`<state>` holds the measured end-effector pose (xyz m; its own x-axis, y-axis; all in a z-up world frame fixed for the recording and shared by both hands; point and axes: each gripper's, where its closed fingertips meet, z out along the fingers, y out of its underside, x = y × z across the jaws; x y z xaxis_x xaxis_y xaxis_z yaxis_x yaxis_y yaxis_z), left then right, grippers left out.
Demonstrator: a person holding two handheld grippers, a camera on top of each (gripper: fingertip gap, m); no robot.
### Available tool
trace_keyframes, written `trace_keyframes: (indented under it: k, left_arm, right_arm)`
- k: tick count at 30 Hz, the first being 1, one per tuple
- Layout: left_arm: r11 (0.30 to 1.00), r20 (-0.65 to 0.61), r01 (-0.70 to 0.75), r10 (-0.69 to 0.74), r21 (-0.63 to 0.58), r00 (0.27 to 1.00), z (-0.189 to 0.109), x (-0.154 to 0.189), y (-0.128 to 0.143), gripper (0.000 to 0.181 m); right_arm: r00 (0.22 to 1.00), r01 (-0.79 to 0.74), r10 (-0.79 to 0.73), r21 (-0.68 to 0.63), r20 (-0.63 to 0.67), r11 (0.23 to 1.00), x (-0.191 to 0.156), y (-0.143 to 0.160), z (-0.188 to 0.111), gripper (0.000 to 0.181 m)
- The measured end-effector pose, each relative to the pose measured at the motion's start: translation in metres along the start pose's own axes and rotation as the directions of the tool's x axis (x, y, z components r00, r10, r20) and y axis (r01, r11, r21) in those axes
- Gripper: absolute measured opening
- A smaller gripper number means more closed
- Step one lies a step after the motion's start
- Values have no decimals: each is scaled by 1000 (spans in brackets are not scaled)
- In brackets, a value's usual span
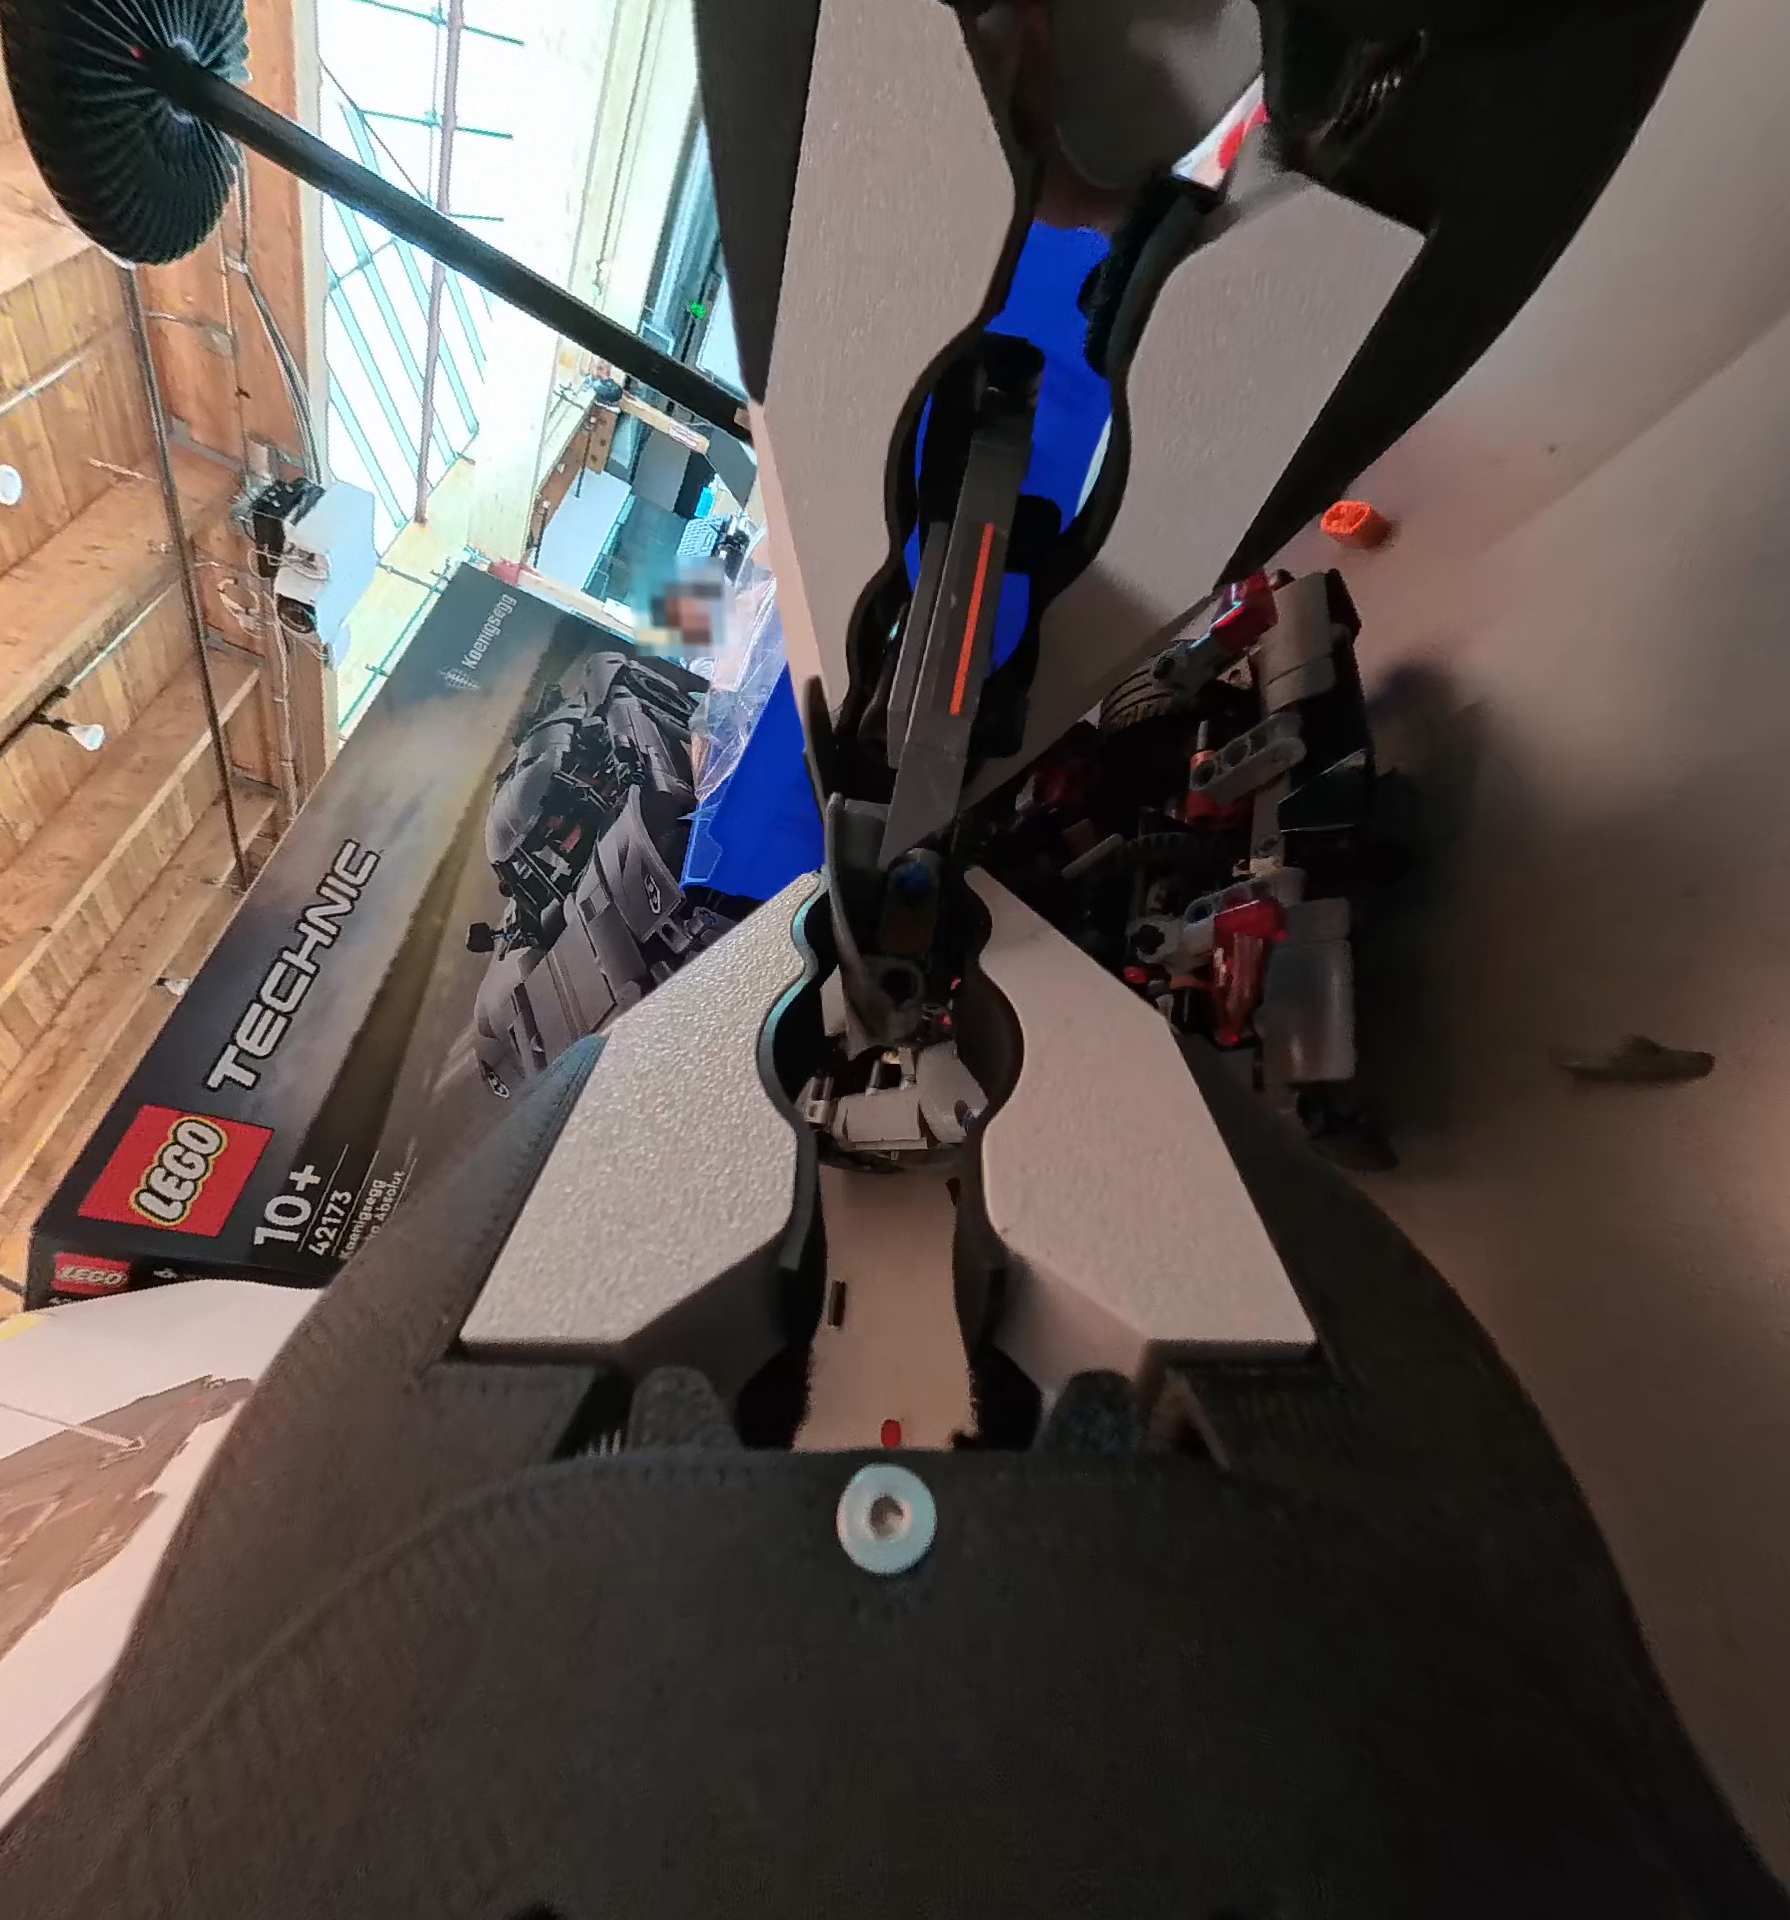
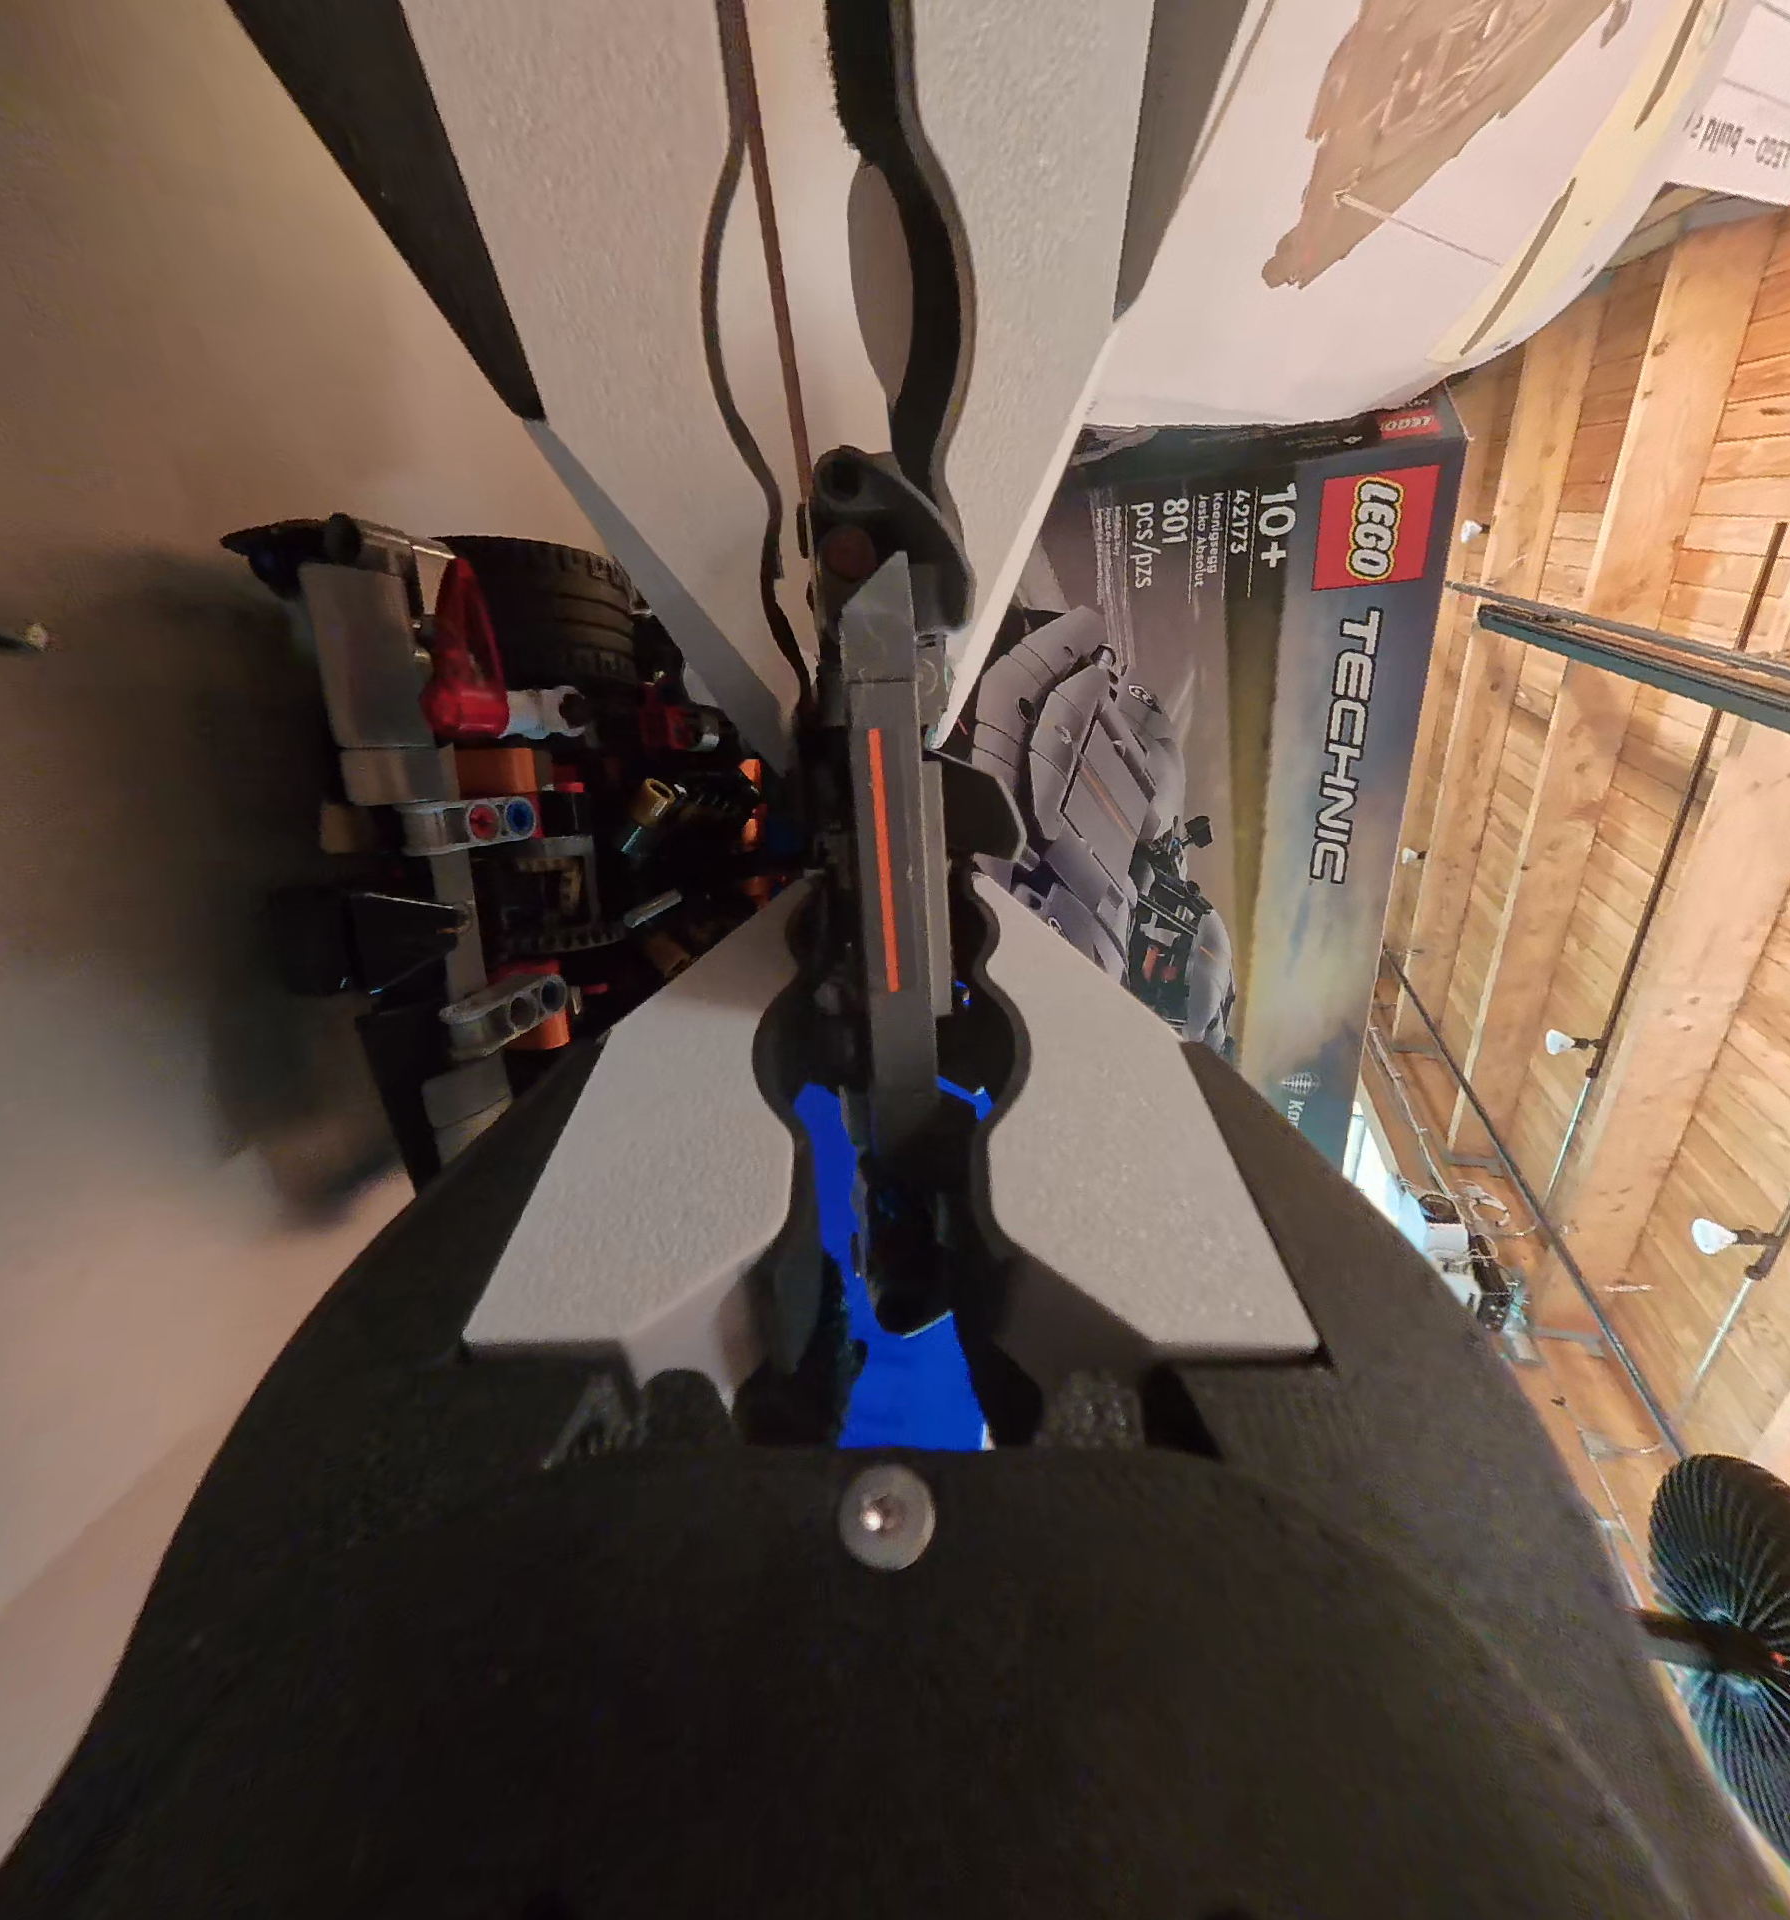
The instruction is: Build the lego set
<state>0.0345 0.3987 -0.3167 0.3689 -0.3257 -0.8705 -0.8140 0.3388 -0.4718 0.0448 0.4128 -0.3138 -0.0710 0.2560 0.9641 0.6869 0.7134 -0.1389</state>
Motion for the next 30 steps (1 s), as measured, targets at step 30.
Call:
trace_keyframes:
  k: [30]
  left_arm:
    - [997, 36, -61, 63, -57, 997, 5, -2, 1, 18]
  right_arm:
    - [999, -41, 41, -1, 17, 999, 1, 7, 2, 19]
